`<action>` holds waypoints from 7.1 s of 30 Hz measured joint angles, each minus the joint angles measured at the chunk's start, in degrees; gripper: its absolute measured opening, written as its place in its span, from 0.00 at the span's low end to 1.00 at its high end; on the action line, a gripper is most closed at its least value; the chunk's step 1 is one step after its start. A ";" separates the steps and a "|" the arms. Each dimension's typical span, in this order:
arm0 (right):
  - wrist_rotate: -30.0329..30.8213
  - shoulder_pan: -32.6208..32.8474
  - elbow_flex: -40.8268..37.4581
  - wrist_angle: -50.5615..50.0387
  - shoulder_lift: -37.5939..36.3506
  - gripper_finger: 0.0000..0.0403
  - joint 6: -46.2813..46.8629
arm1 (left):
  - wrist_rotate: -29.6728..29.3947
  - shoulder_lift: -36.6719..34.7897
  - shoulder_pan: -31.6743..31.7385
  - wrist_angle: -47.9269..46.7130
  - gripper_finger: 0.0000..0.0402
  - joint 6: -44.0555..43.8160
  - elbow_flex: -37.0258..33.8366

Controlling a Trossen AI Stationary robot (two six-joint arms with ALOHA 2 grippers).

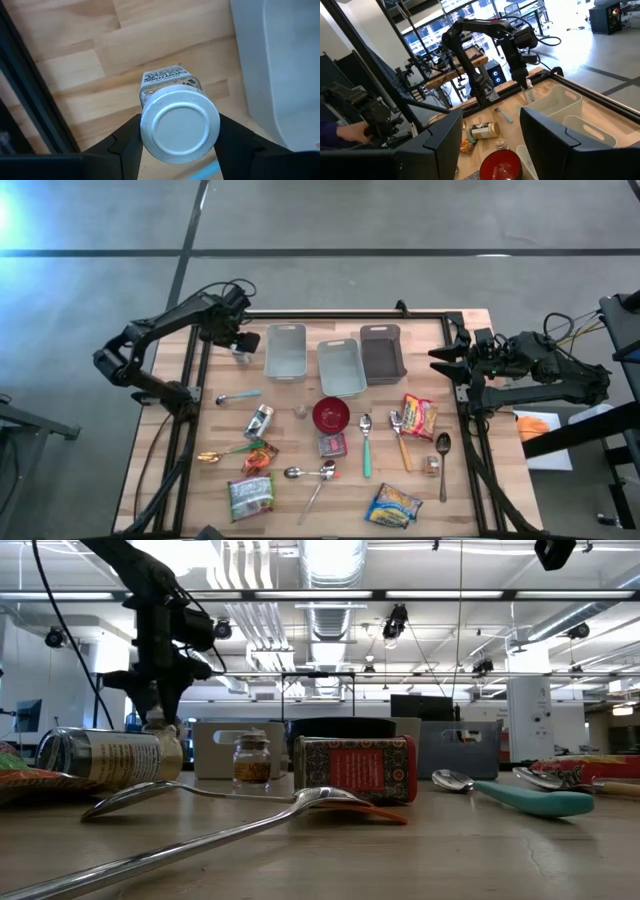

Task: Pick & Place Food Item
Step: Put the white seasoning bottle into the left white bin, then put the light blue spoon into the right white bin

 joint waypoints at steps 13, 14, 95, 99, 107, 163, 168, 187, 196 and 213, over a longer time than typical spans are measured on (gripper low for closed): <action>0.00 0.00 0.00 0.00 0.00 0.49 -0.02 | 4.19 -13.24 -1.21 0.42 0.48 0.43 0.13; 0.00 0.00 0.00 -0.01 0.00 0.49 -0.02 | 4.51 -14.34 -1.53 0.72 0.48 0.50 0.13; 0.01 0.00 0.00 -0.04 0.02 0.49 1.49 | -3.95 23.78 -11.06 -2.07 0.48 18.89 26.24; 0.00 0.00 0.00 -0.03 0.02 0.49 1.49 | -3.49 23.38 -11.06 -0.99 0.48 18.35 24.27; 0.02 0.00 0.00 0.05 0.02 0.49 1.75 | -3.92 23.72 -11.03 -0.77 0.63 16.86 24.11; 6.14 -0.02 0.00 20.17 10.29 0.49 -9.07 | 3.03 -22.40 -38.29 -2.18 0.62 -7.63 -17.00; 6.14 -0.02 0.00 20.22 13.41 0.49 -7.63 | 0.14 -22.39 -38.25 1.86 0.62 -13.82 -21.36; 5.90 0.02 3.76 20.11 14.60 0.49 -8.63 | -6.99 -22.36 -38.25 16.71 0.62 -7.14 -30.26; 5.77 0.02 3.76 20.09 14.56 0.49 -8.64 | -7.22 -22.15 -38.25 18.49 0.62 -10.65 -30.67; 5.46 0.02 3.76 20.13 14.49 0.49 -7.13 | -6.68 -5.37 -37.75 18.44 0.51 -7.78 -26.57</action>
